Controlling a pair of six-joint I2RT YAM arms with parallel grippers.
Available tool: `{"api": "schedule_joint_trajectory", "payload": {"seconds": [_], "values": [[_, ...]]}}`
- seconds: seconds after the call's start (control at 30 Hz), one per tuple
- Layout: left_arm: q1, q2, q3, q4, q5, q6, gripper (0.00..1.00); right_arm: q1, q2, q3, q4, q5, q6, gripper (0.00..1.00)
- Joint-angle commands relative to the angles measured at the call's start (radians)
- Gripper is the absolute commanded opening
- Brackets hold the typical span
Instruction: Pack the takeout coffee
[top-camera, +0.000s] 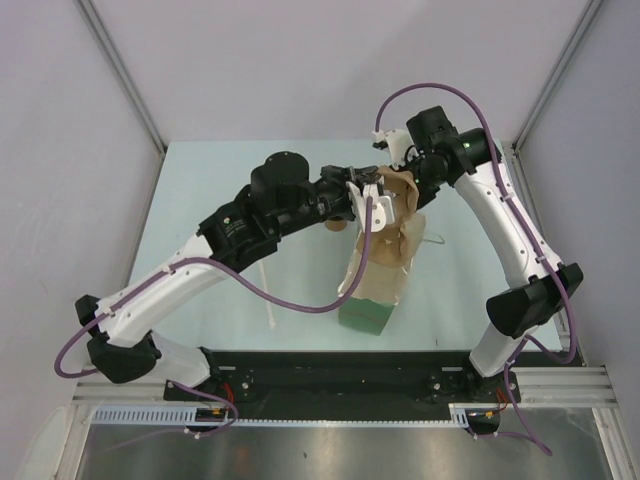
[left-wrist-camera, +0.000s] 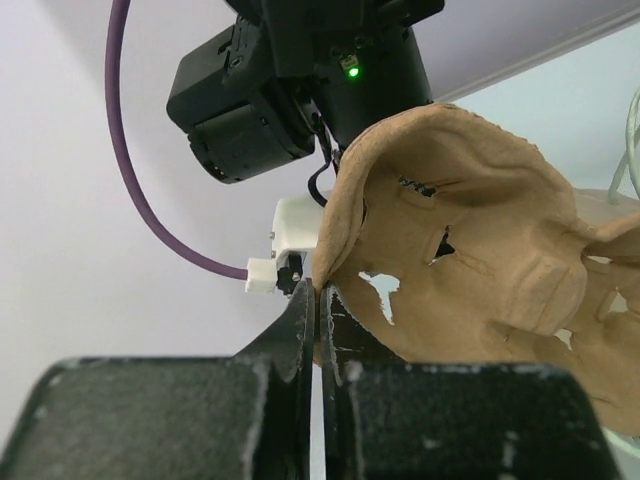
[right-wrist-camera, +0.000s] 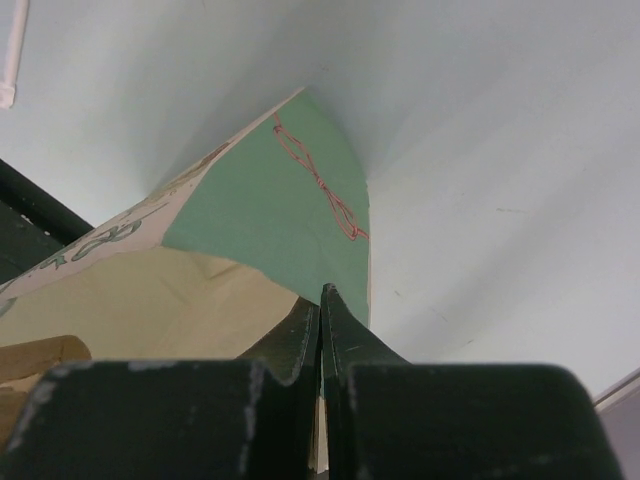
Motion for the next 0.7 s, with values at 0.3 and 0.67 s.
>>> {"api": "schedule_joint_trajectory", "payload": {"seconds": [0.3, 0.67], "values": [[-0.116, -0.137, -0.224, 0.221, -0.167, 0.17, 0.0, 0.041, -0.04, 0.067, -0.073, 0.009, 0.018, 0.0], [-0.119, -0.21, -0.364, 0.255, -0.155, 0.251, 0.0, 0.041, -0.033, 0.061, -0.072, 0.0, 0.018, 0.0]]}}
